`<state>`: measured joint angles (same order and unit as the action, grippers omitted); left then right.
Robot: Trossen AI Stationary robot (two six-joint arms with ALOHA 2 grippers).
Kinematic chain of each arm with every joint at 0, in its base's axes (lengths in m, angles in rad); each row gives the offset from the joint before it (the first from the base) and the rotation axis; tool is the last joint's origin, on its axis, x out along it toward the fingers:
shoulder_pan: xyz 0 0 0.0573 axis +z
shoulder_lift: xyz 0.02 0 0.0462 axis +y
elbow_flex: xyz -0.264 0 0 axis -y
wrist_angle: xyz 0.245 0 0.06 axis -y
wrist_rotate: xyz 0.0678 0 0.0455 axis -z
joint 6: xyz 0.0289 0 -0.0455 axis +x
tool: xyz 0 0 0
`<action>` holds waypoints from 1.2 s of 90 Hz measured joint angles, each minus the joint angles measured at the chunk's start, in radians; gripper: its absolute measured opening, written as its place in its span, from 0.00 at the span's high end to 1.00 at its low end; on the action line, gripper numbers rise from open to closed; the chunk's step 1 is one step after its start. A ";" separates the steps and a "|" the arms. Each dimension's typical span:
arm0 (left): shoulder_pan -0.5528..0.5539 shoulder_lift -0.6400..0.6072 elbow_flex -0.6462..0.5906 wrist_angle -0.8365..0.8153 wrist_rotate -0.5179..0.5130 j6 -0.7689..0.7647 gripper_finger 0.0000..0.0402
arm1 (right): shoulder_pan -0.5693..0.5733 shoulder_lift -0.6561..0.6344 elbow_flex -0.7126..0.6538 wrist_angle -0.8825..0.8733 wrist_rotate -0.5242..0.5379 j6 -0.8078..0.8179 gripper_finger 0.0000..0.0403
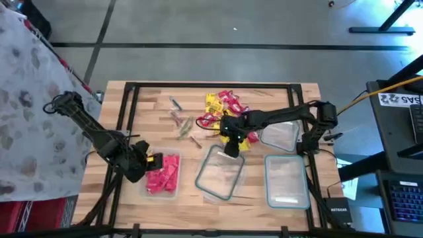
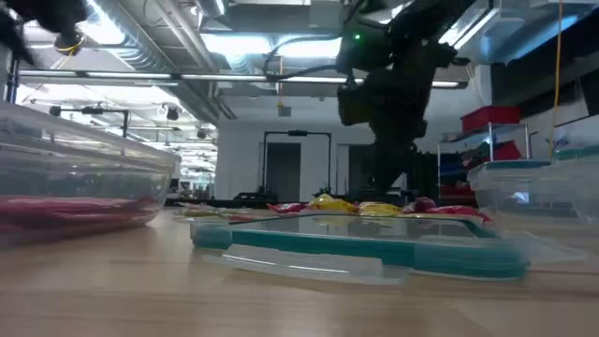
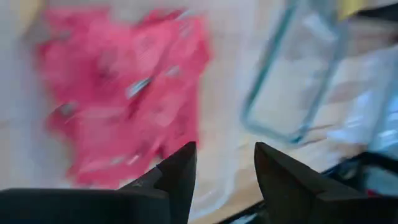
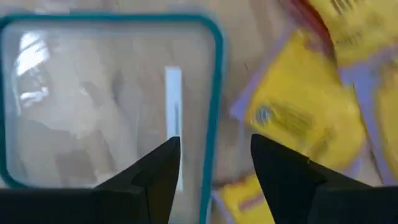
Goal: Sort candy
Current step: Close the rectangular transparent bin
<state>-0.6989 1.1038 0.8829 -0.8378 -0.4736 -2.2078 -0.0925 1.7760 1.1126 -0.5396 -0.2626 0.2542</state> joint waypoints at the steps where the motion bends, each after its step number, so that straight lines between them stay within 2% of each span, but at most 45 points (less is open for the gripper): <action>1: 0.002 0.000 0.000 0.007 -0.008 0.005 0.64 | 0.000 0.004 0.000 0.008 -0.001 -0.003 0.54; 27: 0.087 0.034 0.000 0.164 -0.167 0.155 0.64 | 0.001 0.074 0.000 0.180 0.018 -0.120 0.54; 48: 0.150 0.114 0.000 0.298 -0.166 0.270 0.64 | 0.001 0.114 0.000 0.226 0.020 -0.228 0.54; 62: 0.173 0.155 0.000 0.361 -0.164 0.304 0.64 | 0.001 0.140 0.000 0.262 0.032 -0.236 0.55; 77: 0.184 0.179 0.000 0.381 -0.153 0.307 0.64 | 0.001 0.166 0.005 0.283 0.025 -0.233 0.68; 96: 0.204 0.181 0.000 0.379 -0.133 0.340 0.64 | 0.001 0.198 0.006 0.286 -0.005 -0.205 0.96; 108: 0.218 0.182 0.000 0.380 -0.133 0.370 0.64 | 0.001 0.184 0.004 0.282 -0.009 -0.181 0.98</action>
<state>-0.4809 1.2854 0.8825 -0.4582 -0.6062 -1.8381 -0.0914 1.9602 1.1163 -0.2576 -0.2713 0.0733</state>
